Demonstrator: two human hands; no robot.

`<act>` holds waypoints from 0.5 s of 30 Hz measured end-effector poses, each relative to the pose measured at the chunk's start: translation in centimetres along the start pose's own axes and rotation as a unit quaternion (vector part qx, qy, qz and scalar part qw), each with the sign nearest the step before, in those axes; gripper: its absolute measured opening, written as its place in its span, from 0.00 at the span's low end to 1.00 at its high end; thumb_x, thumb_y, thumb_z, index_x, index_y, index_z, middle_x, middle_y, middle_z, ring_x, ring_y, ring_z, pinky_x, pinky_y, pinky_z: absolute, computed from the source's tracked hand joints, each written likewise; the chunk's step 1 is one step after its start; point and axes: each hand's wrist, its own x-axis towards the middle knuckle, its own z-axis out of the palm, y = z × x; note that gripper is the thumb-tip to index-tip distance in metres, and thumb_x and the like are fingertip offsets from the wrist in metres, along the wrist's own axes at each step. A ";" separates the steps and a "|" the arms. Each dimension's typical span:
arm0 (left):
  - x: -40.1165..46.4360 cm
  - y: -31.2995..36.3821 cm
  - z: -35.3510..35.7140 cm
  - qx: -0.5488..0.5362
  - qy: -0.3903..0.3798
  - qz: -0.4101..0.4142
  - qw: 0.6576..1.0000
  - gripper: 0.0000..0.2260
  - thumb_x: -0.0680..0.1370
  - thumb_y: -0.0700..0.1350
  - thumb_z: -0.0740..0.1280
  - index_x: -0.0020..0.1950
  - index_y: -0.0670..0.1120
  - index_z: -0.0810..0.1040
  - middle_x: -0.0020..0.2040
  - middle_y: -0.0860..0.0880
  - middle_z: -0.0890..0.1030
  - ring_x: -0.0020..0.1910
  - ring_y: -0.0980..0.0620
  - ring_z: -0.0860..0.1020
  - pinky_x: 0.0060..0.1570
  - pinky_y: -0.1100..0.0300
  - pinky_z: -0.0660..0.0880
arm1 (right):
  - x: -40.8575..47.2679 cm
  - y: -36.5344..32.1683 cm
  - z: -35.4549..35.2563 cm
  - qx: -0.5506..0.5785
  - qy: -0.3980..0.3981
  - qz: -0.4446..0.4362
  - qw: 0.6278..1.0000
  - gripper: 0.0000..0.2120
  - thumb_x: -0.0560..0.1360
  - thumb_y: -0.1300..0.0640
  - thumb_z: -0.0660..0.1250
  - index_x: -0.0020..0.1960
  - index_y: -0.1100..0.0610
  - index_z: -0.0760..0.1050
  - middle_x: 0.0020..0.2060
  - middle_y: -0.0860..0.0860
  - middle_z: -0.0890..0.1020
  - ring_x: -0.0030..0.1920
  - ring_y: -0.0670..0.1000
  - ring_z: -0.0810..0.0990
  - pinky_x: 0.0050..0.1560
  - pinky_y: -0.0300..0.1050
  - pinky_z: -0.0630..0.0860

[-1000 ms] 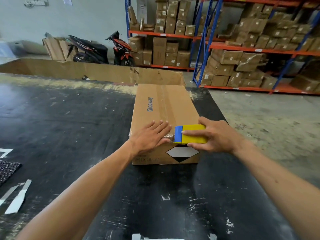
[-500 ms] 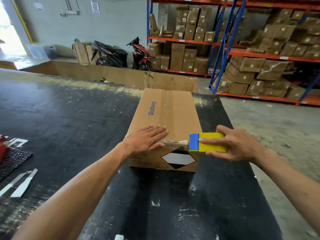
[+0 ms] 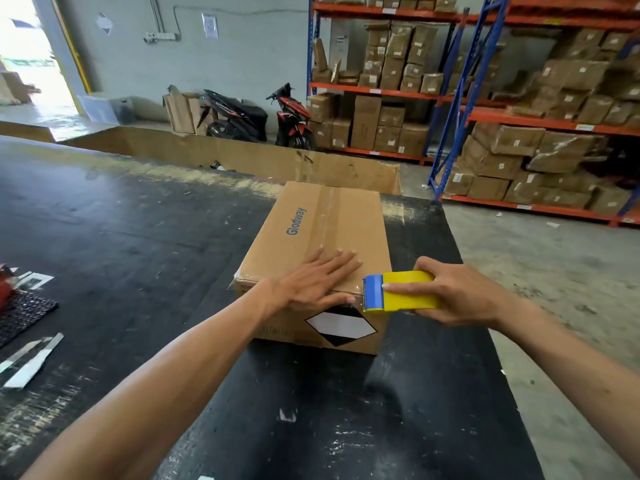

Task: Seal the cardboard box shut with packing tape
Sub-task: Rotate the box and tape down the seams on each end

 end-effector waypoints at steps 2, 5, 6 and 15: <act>0.1 -0.1 0.4 -0.009 -0.027 0.003 1.000 0.33 0.81 0.66 0.45 0.81 0.51 0.44 0.81 0.49 0.48 0.80 0.49 0.47 0.78 0.48 0.42 | 0.1 0.1 0.1 -0.020 0.006 -0.020 1.000 0.29 0.73 0.39 0.63 0.74 0.37 0.66 0.47 0.52 0.75 0.33 0.48 0.75 0.26 0.42 0.73; 0.1 -0.4 0.3 -0.005 -0.038 0.010 0.999 0.32 0.81 0.65 0.46 0.81 0.51 0.46 0.81 0.49 0.49 0.80 0.49 0.47 0.77 0.51 0.42 | 0.4 0.1 0.3 -0.027 0.026 -0.027 0.999 0.28 0.72 0.38 0.64 0.72 0.38 0.68 0.46 0.53 0.76 0.30 0.48 0.74 0.24 0.40 0.69; 0.1 -0.6 0.3 -0.002 -0.036 0.011 0.999 0.33 0.81 0.65 0.46 0.81 0.51 0.47 0.81 0.49 0.49 0.80 0.49 0.47 0.77 0.51 0.42 | 0.4 0.0 0.5 -0.023 0.033 -0.028 0.999 0.28 0.72 0.37 0.64 0.72 0.37 0.68 0.45 0.53 0.76 0.30 0.49 0.74 0.23 0.40 0.69; 0.2 -1.0 0.4 -0.023 -0.027 0.011 0.999 0.33 0.79 0.67 0.46 0.81 0.54 0.47 0.81 0.51 0.50 0.80 0.51 0.48 0.77 0.52 0.43 | -2.2 1.4 0.6 -0.025 0.025 -0.019 0.999 0.26 0.76 0.34 0.61 0.73 0.38 0.67 0.44 0.53 0.74 0.32 0.45 0.69 0.25 0.38 0.67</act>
